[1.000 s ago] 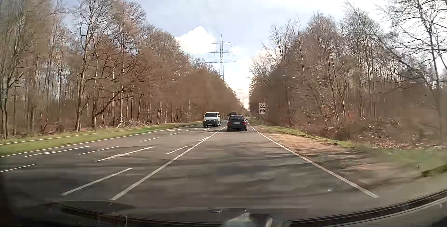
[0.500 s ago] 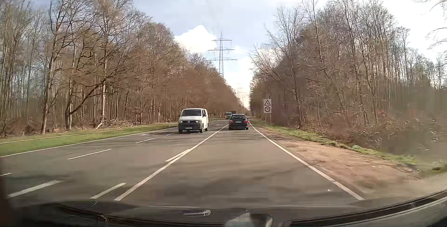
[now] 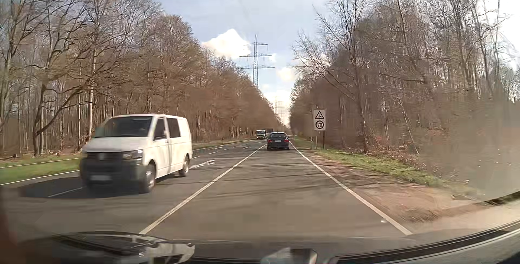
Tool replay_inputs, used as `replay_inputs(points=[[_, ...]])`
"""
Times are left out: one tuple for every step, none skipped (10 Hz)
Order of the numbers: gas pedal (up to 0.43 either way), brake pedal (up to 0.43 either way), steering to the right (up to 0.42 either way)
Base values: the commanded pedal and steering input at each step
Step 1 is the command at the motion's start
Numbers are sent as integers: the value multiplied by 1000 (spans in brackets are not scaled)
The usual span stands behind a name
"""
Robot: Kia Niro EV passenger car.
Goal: Follow the waypoints while adhering to traffic rules and regulations
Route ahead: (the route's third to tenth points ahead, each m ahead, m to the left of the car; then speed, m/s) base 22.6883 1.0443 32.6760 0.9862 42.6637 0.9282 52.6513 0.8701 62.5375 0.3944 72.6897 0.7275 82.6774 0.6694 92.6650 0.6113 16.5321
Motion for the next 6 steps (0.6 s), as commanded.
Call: replay_inputs(points=[[331, 0, 4], [331, 0, 4], [331, 0, 4], [331, 0, 4], [331, 0, 4], [331, 0, 4]])
